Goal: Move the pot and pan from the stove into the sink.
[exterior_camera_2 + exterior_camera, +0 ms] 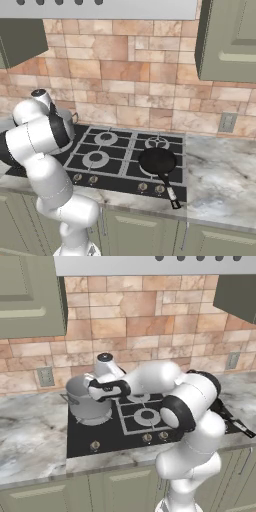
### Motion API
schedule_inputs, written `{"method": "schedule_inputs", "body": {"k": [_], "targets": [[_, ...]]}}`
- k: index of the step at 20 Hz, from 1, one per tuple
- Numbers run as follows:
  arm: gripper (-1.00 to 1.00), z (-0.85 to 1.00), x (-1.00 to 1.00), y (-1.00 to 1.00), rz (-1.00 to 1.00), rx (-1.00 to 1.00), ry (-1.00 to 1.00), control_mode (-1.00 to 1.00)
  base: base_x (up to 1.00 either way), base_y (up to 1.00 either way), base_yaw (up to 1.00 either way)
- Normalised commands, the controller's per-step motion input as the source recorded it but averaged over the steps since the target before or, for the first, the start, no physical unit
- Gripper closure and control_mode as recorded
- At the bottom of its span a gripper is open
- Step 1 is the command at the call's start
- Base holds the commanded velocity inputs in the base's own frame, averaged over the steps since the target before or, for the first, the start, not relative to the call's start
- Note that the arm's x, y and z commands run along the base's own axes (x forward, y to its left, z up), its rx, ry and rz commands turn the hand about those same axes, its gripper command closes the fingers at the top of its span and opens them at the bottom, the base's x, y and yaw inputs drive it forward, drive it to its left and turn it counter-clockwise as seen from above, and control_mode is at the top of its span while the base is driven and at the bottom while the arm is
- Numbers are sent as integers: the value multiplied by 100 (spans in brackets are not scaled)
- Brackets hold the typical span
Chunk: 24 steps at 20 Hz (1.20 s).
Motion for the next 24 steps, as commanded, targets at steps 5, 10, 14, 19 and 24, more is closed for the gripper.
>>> {"method": "schedule_inputs", "body": {"k": [5,10,14,19,24], "targets": [[100,-3,1,2,0,-1,0,-100,0,0,0],[100,54,-8,-5,0,4,0,-100,0,0,0],[100,75,-40,-25,0,5,0,-100,0,0,0],[100,69,-75,-49,2,5,-3,-100,0,0,0],[100,63,-96,-59,2,6,-7,-100,0,0,0]]}}
